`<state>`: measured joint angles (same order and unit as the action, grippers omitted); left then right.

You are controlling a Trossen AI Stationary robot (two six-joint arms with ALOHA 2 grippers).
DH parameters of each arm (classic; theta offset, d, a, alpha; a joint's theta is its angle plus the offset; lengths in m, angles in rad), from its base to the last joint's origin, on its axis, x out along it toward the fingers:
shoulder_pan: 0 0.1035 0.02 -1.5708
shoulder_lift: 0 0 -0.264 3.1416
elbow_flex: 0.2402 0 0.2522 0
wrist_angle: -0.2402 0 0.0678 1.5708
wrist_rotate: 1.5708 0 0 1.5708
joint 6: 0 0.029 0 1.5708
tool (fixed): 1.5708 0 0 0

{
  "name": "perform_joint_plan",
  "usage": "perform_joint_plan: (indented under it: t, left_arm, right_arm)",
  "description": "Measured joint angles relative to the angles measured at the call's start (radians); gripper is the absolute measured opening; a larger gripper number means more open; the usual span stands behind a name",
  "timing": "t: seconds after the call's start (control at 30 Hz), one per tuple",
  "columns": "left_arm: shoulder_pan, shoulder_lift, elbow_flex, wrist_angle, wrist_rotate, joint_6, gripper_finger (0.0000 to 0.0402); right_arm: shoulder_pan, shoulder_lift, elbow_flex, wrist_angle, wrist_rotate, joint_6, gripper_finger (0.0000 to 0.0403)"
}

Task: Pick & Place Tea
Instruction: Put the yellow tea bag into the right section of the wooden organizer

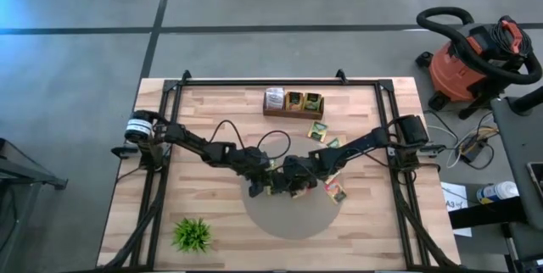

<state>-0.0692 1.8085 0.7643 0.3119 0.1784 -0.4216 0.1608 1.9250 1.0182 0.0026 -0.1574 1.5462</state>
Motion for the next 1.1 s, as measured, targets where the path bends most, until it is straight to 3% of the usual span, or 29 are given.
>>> perform_joint_plan:
  t: [0.3, 0.43, 0.77, 0.93, 1.1]
  left_arm:
    - [-0.017, -0.003, -0.001, 0.004, -0.019, -0.051, 0.0128]
    - [-0.032, -0.025, -0.003, -0.006, -0.031, -0.072, 0.0128]
    - [-0.053, -0.055, 0.005, 0.004, -0.108, -0.082, 0.0128]
    - [-0.054, -0.054, 0.0, 0.005, -0.124, -0.083, 0.0128]
    - [-0.054, -0.053, 0.001, 0.007, -0.127, -0.065, 0.0128]
  right_arm:
    - [-0.01, -0.006, -0.002, -0.008, -0.001, -0.087, 0.0035]
    - [-0.017, -0.058, 0.003, -0.094, 0.022, -0.139, 0.0011]
    - [-0.056, -0.258, -0.002, -0.337, 0.143, -0.248, 0.0008]
    - [-0.017, -0.242, -0.036, -0.274, 0.109, -0.193, 0.0016]
    - [0.0, -0.184, -0.044, -0.138, 0.107, -0.143, 0.0062]
